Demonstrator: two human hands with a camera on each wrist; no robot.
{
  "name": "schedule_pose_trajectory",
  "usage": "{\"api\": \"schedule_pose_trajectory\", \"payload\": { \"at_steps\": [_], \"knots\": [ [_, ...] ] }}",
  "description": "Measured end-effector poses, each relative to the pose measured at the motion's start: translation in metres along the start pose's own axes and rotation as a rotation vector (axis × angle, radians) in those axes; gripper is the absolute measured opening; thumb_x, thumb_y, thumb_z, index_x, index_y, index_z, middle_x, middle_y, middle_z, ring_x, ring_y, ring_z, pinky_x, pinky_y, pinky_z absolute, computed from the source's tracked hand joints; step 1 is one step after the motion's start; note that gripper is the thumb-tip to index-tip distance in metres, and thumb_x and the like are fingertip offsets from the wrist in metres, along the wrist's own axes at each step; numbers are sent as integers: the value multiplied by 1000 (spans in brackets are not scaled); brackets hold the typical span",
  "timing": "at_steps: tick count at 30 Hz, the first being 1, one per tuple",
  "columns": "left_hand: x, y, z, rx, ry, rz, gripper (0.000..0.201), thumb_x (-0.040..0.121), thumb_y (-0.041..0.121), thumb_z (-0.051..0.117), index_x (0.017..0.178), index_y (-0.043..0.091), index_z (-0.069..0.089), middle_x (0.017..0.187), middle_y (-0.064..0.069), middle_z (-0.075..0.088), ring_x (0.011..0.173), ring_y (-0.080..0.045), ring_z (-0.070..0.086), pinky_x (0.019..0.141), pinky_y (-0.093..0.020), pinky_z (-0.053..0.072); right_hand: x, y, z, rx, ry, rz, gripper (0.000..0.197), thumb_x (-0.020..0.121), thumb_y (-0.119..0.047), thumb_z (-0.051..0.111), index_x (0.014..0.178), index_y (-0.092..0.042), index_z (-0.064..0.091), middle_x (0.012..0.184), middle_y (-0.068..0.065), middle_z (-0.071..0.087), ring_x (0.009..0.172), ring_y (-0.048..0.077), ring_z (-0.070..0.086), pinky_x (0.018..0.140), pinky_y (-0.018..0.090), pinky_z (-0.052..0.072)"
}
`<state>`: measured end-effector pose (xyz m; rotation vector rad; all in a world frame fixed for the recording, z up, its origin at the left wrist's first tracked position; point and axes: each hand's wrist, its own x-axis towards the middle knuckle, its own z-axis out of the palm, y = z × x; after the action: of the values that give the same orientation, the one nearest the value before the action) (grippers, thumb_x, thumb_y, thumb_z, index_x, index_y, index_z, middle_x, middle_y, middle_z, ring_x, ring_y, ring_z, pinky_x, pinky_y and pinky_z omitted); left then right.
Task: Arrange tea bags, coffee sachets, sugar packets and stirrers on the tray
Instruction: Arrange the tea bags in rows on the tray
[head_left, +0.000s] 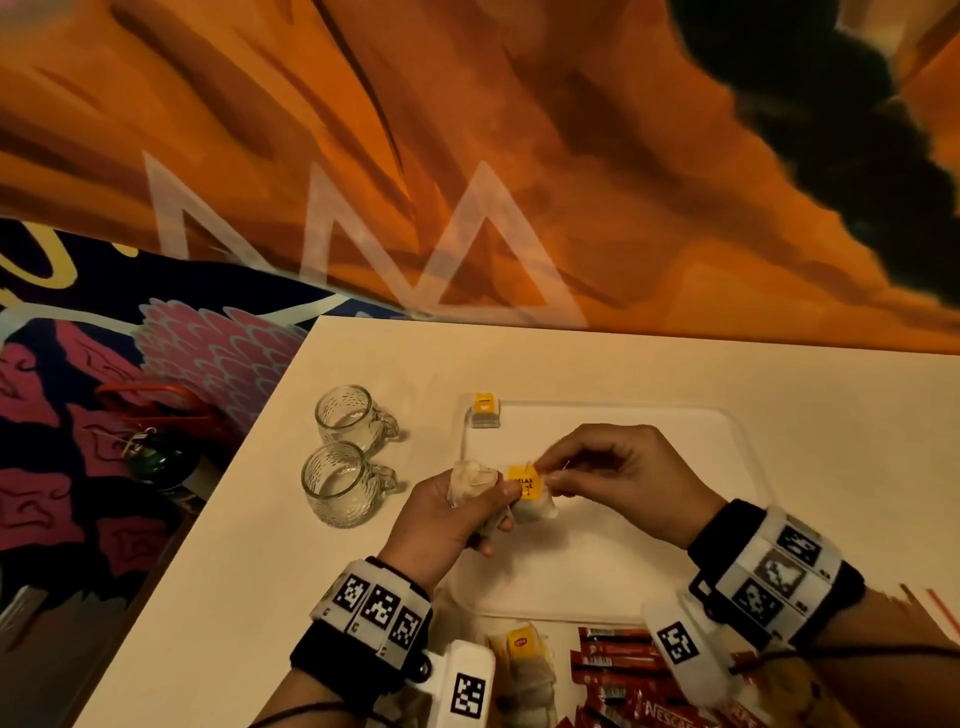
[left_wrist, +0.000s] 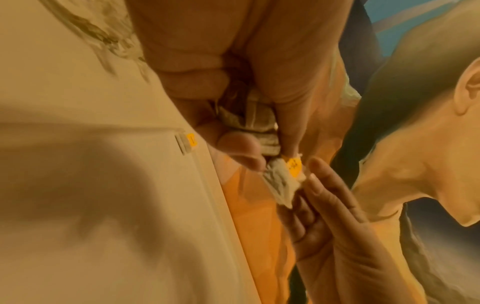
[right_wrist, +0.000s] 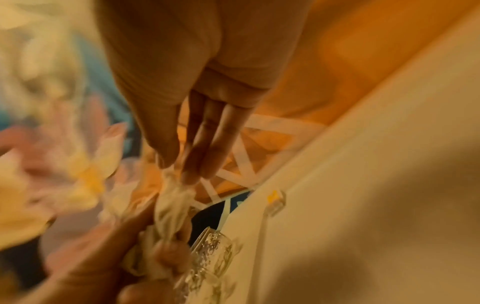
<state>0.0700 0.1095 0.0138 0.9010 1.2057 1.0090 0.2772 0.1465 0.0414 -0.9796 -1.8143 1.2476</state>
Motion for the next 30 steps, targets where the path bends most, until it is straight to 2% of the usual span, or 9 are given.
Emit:
{"api": "schedule_pose_trajectory", "payload": {
  "at_steps": [3,7,10,13,16,19,22,26,30],
  "knots": [
    [11,-3,1,-11,78,25,5,82,13,71,84,8,70,68,-10,68,63,-16,62,45,-24,45,6,15,8,239,81,192,26,81,-8,72,107,-11,69,83,10,68,73,21,66,71,30,56],
    [27,-8,0,28,112,22,8,81,15,73,85,9,70,76,-16,70,66,-17,64,47,-25,46,18,40,20,123,136,240,5,80,-12,75,83,-13,70,68,-5,65,66,10,61,69,22,50],
    [38,-12,-7,61,139,26,6,82,15,72,84,9,71,73,-12,70,65,-16,64,48,-26,48,32,60,18,76,127,284,7,84,-11,72,80,-15,68,62,-9,63,61,5,57,65,17,46],
    [42,-14,-19,45,192,27,6,83,11,70,84,5,69,69,-7,69,62,-15,64,46,-24,48,50,83,16,78,96,413,9,86,-11,70,78,-13,67,62,-3,60,58,10,51,56,21,42],
    [44,-18,-29,46,201,3,6,83,11,70,84,5,69,69,-8,69,62,-16,65,44,-24,47,70,104,13,86,128,583,10,87,-13,70,87,-2,69,53,2,60,41,9,48,40,19,35],
    [45,-20,-29,20,184,-9,4,84,6,67,83,3,67,64,-7,69,55,-12,65,41,-22,46,94,114,8,23,173,651,11,84,-17,73,85,-7,70,49,6,62,35,12,48,36,19,33],
    [44,-23,-26,-22,151,-13,7,85,3,64,87,-4,66,63,-7,70,54,-14,66,41,-23,48,114,123,4,-80,251,607,10,79,-19,78,78,-11,72,54,-4,64,47,10,55,50,20,42],
    [46,-24,-24,-77,157,-29,17,84,4,64,93,-10,65,71,-15,72,61,-23,66,46,-30,51,128,131,6,-55,381,631,19,76,-22,81,87,-8,77,87,4,72,84,17,64,77,25,47],
    [50,-31,-27,-83,154,-40,35,73,19,69,94,-8,65,79,-24,70,71,-35,66,59,-40,53,129,131,13,73,431,651,22,75,-19,81,92,-5,76,90,5,71,89,18,64,80,24,46]
  ]
}}
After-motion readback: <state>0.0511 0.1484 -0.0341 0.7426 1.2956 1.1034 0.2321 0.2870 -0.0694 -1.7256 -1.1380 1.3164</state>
